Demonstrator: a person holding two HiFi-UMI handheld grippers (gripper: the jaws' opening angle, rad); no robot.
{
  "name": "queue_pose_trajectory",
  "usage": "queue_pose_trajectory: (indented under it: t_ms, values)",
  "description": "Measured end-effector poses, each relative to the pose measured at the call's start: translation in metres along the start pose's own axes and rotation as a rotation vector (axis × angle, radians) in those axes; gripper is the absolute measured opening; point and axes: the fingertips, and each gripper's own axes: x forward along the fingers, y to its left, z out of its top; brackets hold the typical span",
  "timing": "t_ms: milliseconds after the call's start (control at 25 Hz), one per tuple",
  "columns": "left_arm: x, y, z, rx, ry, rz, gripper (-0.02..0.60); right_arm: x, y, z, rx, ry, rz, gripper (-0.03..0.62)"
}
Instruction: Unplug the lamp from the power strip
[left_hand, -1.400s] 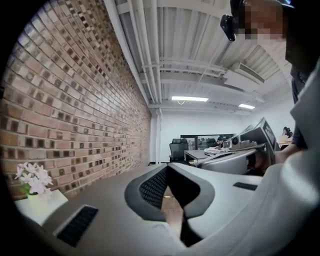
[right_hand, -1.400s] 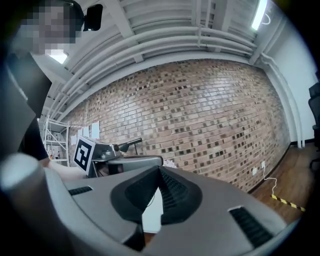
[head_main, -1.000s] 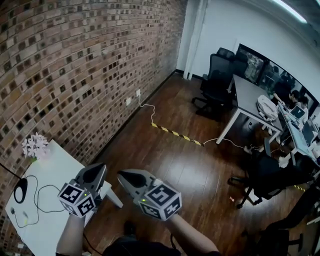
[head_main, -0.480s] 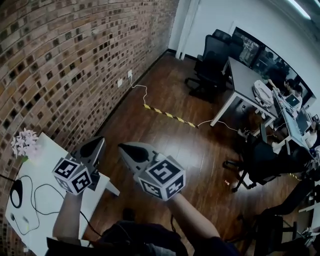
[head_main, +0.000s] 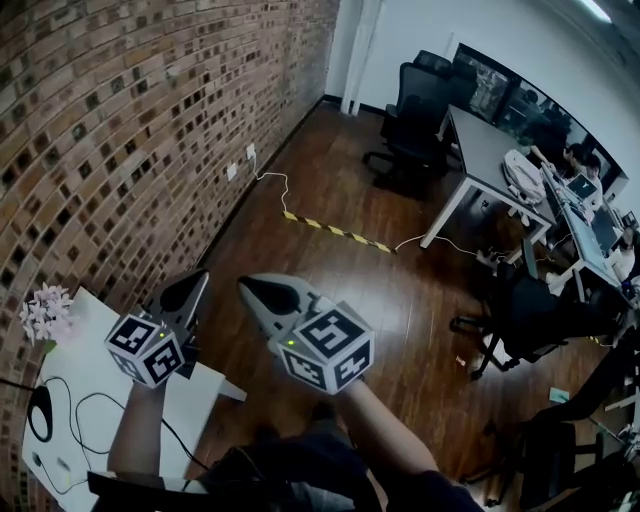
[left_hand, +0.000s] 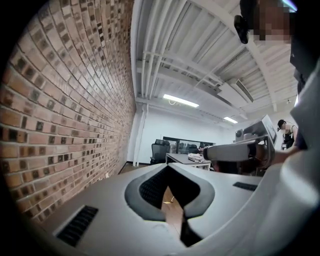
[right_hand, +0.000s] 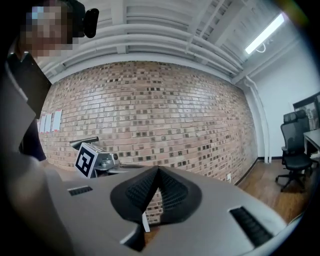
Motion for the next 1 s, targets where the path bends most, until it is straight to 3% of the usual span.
queue_pose_trajectory:
  t_ms: [360, 720, 880, 1000]
  values:
    - [0.011, 0.032, -0.015, 0.009, 0.045, 0.141, 0.0, 0.04, -0.025, -0.016, 0.029, 0.025, 0.126, -0.005]
    - [0.05, 0.043, -0.002, 0.023, 0.037, 0.272, 0.0, 0.063, -0.071, -0.017, 0.051, 0.065, 0.254, -0.006]
    - [0.057, 0.042, 0.007, 0.054, 0.028, 0.325, 0.0, 0.074, -0.077, -0.014, 0.029, 0.072, 0.32, -0.008]
    - [0.048, 0.047, 0.012, 0.033, 0.016, 0.378, 0.0, 0.085, -0.072, -0.013, 0.024, 0.075, 0.392, -0.008]
